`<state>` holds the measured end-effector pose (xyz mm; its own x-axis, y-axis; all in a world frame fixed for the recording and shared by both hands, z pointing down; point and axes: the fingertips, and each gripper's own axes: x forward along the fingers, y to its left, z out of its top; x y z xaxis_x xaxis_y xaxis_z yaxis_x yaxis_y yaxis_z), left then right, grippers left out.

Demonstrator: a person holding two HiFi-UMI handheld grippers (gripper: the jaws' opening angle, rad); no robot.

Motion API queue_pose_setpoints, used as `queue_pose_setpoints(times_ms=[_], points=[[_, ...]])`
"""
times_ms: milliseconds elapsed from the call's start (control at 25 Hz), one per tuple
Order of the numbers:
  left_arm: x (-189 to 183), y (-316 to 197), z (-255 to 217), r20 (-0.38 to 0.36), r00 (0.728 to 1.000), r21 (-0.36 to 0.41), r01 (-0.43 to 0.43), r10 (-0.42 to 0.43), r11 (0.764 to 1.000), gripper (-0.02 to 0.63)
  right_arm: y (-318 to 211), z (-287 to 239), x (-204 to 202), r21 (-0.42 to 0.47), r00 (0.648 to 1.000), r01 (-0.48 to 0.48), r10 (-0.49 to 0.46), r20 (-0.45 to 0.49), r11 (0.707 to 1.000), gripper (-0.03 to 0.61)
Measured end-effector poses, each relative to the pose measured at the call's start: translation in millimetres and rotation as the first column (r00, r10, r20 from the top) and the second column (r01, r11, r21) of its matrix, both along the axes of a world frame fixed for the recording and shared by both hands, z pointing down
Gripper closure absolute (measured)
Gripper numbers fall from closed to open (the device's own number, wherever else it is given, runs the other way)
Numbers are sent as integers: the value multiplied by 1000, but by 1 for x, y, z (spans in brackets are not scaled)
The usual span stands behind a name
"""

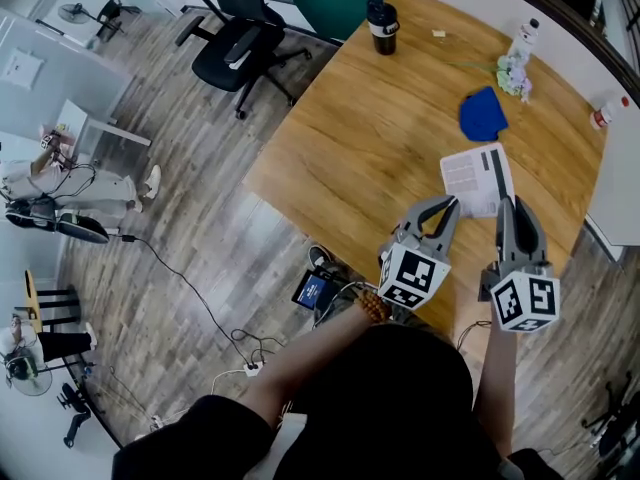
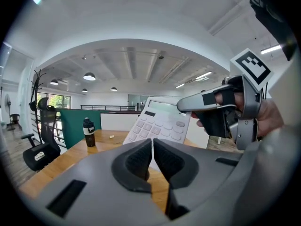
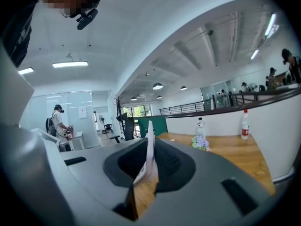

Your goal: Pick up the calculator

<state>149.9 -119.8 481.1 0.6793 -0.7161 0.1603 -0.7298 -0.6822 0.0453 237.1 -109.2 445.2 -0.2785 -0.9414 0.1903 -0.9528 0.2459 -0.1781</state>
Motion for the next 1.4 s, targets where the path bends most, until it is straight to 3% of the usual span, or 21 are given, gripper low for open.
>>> queue_pose_setpoints(times_ms=[160,520,960,1400], points=[[0,-2,-5,-15,1000,6,12,-12,1000,586,3,-1,-4,-10,997,-7,6,-73,1000,528],[0,5,-8,-20,1000,13,7,-7,1000,584,15,15,-11,-70,994,3,-10,-108,998,529],[1,12,-9,-27,999,22,18,-17,1000,585,34,23,-19,-60,978,13,-25,-208,998,529],[-4,16,-5,-32,999,12,38,-38,999,586,38,31,-23,-81,973,7,-26,-231,997,529]])
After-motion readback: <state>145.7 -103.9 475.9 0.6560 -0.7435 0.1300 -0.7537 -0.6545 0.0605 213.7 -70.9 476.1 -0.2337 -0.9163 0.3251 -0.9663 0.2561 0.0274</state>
